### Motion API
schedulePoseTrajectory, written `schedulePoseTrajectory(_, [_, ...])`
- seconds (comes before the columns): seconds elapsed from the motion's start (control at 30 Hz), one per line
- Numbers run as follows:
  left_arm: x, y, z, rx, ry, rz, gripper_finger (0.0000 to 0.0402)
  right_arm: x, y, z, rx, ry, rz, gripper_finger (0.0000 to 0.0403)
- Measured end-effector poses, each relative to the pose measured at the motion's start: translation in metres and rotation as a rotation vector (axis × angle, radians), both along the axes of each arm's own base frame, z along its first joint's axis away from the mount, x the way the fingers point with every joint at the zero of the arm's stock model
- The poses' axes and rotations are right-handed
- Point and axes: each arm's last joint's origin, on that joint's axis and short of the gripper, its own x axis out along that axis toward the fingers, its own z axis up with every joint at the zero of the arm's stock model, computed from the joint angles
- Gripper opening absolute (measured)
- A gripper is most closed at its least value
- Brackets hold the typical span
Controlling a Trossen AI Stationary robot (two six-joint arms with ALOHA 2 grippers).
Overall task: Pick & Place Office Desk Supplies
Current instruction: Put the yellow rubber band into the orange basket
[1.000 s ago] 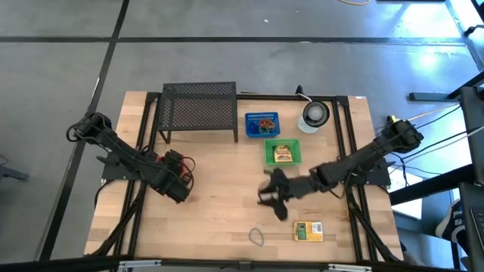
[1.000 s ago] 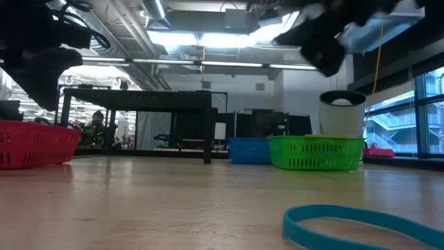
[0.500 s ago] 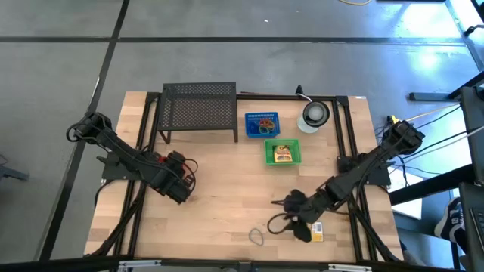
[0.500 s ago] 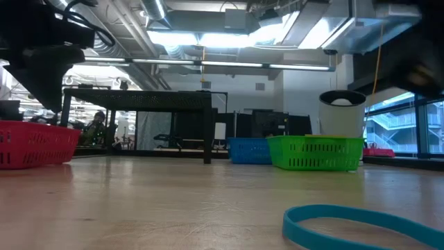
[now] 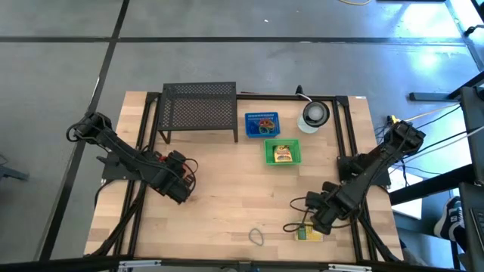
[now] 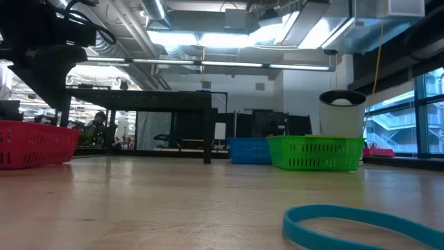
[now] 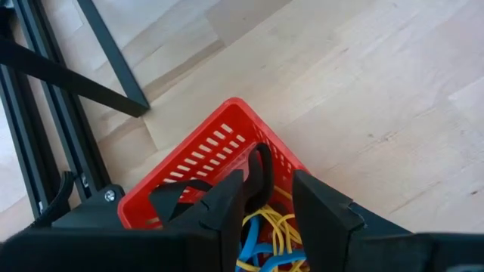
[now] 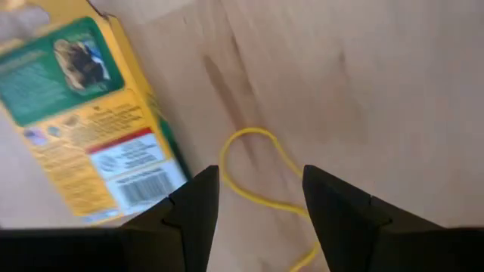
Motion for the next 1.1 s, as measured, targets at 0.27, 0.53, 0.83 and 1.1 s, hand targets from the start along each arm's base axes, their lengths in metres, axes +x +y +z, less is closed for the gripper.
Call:
schedulePoseTrajectory(0.27, [0.000, 0.000, 0.000, 0.005, -0.003, -0.001, 0.0108, -0.004, 0.003, 0.000, -0.078, -0.071, 0.119, 0.0194])
schedulePoseTrajectory(0.53, [0.000, 0.000, 0.000, 0.003, -0.002, -0.001, 0.0108, -0.012, -0.006, -0.014, -0.106, -0.035, 0.093, 0.0194])
schedulePoseTrajectory(0.83, [0.000, 0.000, 0.000, 0.003, -0.002, -0.001, 0.0108, -0.014, -0.008, -0.023, -0.086, -0.049, 0.087, 0.0194])
schedulePoseTrajectory(1.1, [0.000, 0.000, 0.000, 0.002, -0.002, 0.000, 0.0108, -0.016, -0.011, -0.029, -0.096, -0.051, 0.086, 0.0194])
